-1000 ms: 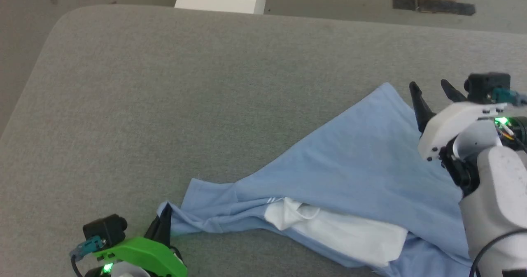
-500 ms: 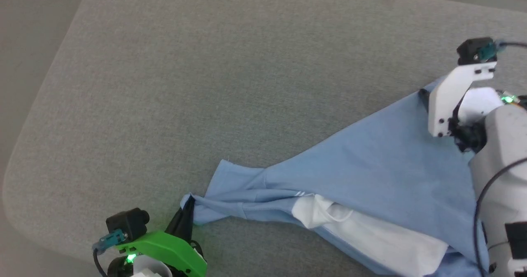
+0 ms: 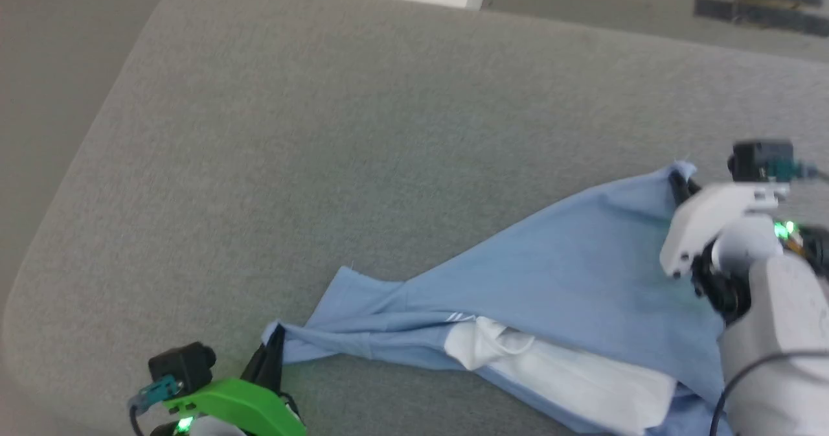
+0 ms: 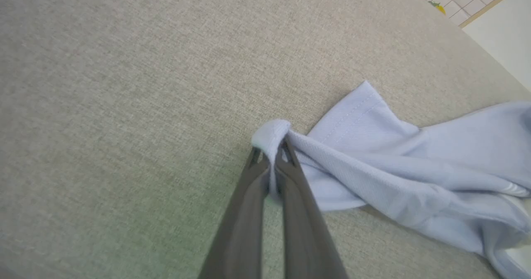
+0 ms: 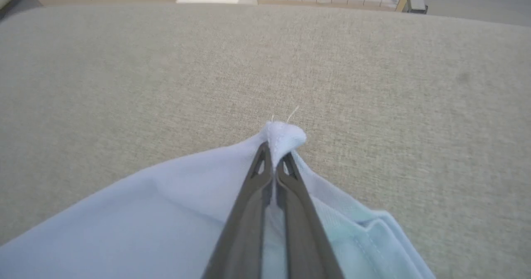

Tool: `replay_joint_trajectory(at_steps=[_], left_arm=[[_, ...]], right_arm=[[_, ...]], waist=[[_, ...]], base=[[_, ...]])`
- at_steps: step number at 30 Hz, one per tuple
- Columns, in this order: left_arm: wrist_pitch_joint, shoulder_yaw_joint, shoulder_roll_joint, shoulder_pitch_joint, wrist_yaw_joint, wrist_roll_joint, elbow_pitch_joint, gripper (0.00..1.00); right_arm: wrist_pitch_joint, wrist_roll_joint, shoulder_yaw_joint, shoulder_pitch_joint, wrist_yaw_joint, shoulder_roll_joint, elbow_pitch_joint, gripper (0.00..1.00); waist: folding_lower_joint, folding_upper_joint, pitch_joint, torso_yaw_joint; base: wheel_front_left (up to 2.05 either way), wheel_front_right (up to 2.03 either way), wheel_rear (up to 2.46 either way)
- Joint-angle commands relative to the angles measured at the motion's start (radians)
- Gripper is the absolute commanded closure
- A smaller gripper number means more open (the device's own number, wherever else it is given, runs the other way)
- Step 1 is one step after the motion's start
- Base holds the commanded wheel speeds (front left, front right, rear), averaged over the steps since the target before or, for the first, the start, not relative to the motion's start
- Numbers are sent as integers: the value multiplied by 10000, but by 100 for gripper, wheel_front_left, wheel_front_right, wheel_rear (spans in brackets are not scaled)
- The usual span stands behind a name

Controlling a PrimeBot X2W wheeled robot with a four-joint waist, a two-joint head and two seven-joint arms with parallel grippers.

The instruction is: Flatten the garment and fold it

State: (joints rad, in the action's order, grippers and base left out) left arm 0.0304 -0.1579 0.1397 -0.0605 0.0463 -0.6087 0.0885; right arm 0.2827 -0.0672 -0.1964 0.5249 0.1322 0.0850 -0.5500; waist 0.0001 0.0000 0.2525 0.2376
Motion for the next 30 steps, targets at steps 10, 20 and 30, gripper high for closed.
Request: replay_joint_trajectory(at_steps=[10, 20, 30], left_arm=[[-282, 354, 422, -411, 154, -42, -1274, 100], [691, 481, 777, 1403, -664, -1226, -3035, 100], [2366, 786, 942, 5309, -700, -2782, -4049, 100]], right_arm=[[-1858, -1511, -459, -3338, -15, -284, 3390, 100], [-117, -1522, -636, -4580, -15, -275, 7319, 100], [2358, -1297, 180, -2195, -15, 2004, 9574, 100]], waist=[[-1, 0, -1898, -2000], [-1, 0, -2278, -2634], [-1, 0, -1772, -2932]], base=[[0, 0, 0], [0, 0, 0], [0, 0, 0]])
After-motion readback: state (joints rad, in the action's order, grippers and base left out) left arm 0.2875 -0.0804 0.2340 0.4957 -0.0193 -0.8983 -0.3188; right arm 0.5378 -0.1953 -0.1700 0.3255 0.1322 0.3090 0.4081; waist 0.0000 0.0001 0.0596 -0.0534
